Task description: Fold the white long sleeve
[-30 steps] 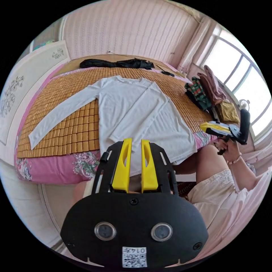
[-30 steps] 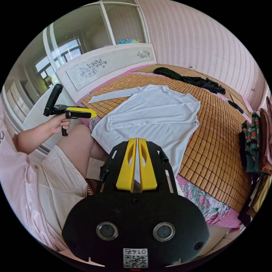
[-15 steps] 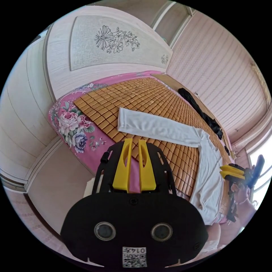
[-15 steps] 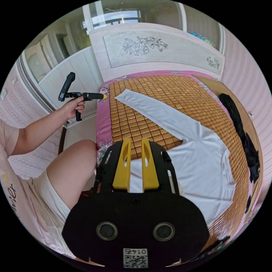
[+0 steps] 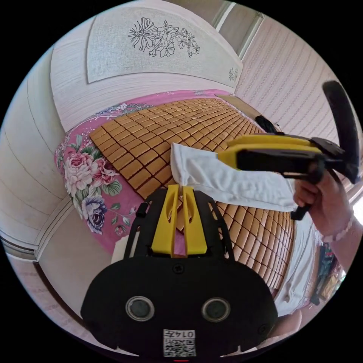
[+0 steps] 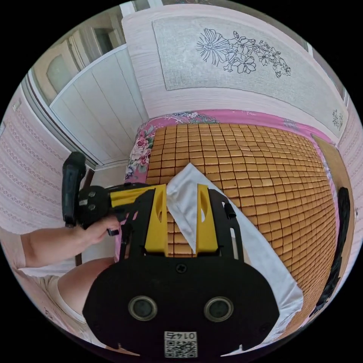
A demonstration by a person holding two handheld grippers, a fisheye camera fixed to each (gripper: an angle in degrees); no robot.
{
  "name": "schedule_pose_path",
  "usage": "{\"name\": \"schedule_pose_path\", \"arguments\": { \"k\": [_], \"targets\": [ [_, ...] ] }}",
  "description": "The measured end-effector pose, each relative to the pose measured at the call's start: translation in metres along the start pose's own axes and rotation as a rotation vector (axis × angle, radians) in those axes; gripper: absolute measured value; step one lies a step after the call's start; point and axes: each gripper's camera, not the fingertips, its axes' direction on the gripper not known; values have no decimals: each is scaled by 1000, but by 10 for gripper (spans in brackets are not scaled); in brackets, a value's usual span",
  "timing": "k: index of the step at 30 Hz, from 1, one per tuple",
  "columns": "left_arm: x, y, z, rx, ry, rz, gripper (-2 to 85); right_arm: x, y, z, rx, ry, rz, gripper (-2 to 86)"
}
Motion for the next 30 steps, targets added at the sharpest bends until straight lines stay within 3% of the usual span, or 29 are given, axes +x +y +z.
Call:
{"name": "schedule_pose_path", "arguments": {
  "k": [4,7,10,14,19,24,30],
  "targets": [
    [-14,3,0,-9,97,-53,-8,-1,-17,53,-103,34,96,98],
    [-11,6,-3,-11,121,-40,-9,2,-5,49,-79,85,94,19],
    [5,15,-18,51,198,3,-9,20,20,12,0,-2,94,9],
    [65,28,-51,138,326,138,-10,54,87,-87,167,-71,134,3],
    [153,21,-76,212,520,226,-10,87,148,-203,246,36,212,1],
    [247,10,-120,300,726,384,-10,81,217,-360,482,155,265,2],
    [351,65,-145,183,1018,623,-9,36,379,-446,575,233,462,3]
  ]
}}
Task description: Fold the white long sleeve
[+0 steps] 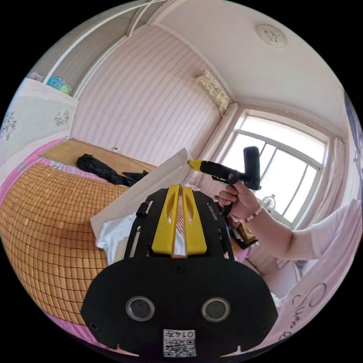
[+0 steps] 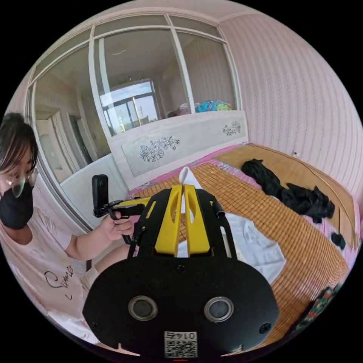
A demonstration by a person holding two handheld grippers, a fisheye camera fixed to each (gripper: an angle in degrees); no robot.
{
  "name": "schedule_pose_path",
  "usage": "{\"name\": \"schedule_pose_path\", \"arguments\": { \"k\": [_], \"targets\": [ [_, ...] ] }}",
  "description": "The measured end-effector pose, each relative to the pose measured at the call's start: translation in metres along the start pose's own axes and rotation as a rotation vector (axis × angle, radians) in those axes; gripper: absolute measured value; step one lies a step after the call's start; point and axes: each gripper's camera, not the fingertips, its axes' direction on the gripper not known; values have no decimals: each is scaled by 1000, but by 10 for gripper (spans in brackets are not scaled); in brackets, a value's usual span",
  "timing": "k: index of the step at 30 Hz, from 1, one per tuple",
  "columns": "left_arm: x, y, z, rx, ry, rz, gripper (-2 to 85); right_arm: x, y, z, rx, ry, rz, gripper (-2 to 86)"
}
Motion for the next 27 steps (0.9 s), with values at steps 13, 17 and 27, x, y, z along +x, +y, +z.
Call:
{"name": "schedule_pose_path", "arguments": {
  "k": [13,17,27],
  "targets": [
    [-27,152,126,-513,3,-242,13,90,247,-45,-349,234,692,7],
    [-34,145,166,-578,-62,-208,23,103,208,-21,-381,310,574,43],
    [56,188,383,-988,-83,138,63,134,184,17,-556,412,491,28]
  ]
}}
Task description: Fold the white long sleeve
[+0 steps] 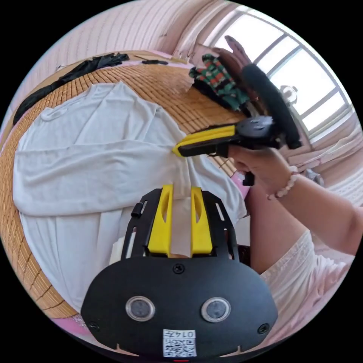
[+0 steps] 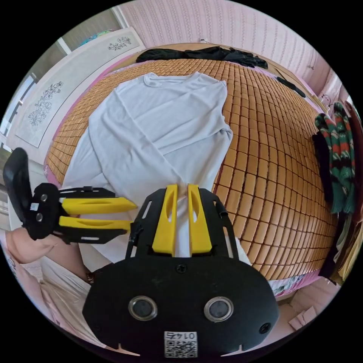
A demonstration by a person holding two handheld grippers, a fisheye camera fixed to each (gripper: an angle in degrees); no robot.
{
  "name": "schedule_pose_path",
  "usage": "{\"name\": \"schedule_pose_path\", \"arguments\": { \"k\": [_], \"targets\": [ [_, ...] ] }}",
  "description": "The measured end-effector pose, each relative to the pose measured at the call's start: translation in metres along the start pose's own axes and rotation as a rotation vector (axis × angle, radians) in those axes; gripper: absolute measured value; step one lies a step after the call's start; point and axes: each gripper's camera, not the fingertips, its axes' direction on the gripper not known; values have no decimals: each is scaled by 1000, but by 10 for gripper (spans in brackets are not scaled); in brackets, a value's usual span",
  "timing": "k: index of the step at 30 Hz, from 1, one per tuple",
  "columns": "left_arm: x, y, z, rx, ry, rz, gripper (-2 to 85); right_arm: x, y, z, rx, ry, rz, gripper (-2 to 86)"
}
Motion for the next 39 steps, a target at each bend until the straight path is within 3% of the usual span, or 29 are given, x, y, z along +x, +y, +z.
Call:
{"name": "schedule_pose_path", "arguments": {
  "k": [3,8,11,20,25,28,31,35,39],
  "targets": [
    [-4,-18,0,-15,32,34,8,5,-2,-26,34,-51,-30,14],
    [0,-19,-57,172,2,66,-9,21,12,-99,196,-197,-36,7],
    [19,-30,-76,217,73,154,-9,30,27,-131,236,-129,16,5],
    [6,-35,-9,5,188,131,17,66,35,-88,-12,-114,91,7],
    [-46,-10,-44,118,101,39,39,71,14,-103,-29,46,66,10],
    [-107,3,-81,238,-82,-71,29,53,-37,-117,72,66,-82,15],
    [-171,4,-102,257,-286,-187,15,22,-121,-114,148,-100,-247,32],
    [-229,-12,-100,218,-375,-253,44,-38,-249,-78,169,-270,-404,66],
    [-259,-25,-94,159,-376,-287,56,-72,-354,-25,65,-225,-403,79]
  ]
}}
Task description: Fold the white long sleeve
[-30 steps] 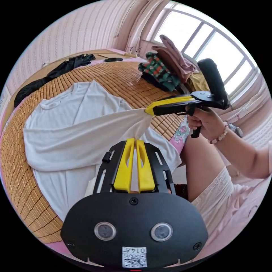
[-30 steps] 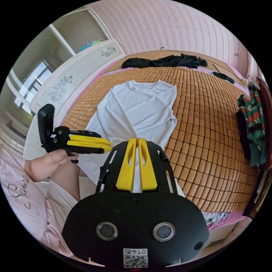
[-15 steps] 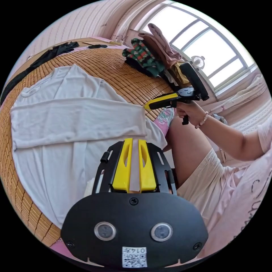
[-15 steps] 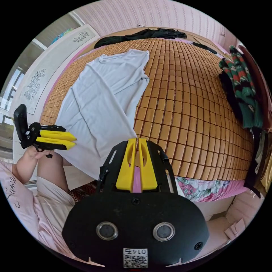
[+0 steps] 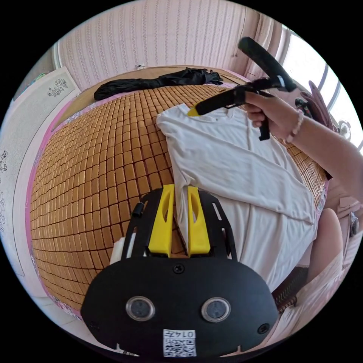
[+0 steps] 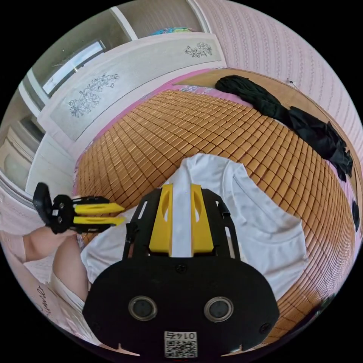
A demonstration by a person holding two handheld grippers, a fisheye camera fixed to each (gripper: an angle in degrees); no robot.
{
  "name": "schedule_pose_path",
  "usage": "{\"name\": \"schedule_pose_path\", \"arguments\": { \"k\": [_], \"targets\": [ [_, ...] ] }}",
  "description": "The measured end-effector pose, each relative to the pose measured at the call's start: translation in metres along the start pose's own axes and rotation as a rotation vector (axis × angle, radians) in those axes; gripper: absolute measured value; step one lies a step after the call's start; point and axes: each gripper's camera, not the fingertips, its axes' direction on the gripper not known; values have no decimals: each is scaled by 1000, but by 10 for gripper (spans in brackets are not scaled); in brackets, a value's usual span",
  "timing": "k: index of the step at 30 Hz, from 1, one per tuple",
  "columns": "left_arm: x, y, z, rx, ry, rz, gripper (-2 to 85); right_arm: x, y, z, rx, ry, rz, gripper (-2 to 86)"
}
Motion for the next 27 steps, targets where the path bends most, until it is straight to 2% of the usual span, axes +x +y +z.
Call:
{"name": "schedule_pose_path", "arguments": {
  "k": [1,4,7,10,12,15,19,23,25,27],
  "targets": [
    [-7,-4,7,-38,-1,-8,50,4,-9,7,-20,0,13,80],
    [-20,-6,7,-9,69,31,9,12,-43,32,-145,-55,4,47],
    [-30,-6,3,1,73,55,-5,15,-63,32,-173,30,-26,23],
    [-44,-11,1,-2,102,36,-8,33,-76,28,-200,-71,-6,28],
    [-53,-13,0,-3,122,18,-8,56,-77,11,-143,-194,53,45],
    [-71,-14,-4,2,176,-32,-2,86,-53,-37,55,-209,74,36],
    [-106,-14,-29,38,229,-98,48,112,13,-92,186,-3,21,50],
    [-146,-40,-44,91,139,-155,51,151,102,-109,59,302,98,96],
    [-161,-61,-40,135,135,-216,58,168,132,-106,29,352,180,120],
    [-170,-86,-28,134,184,-263,77,190,156,-96,-10,295,284,131]
  ]
}}
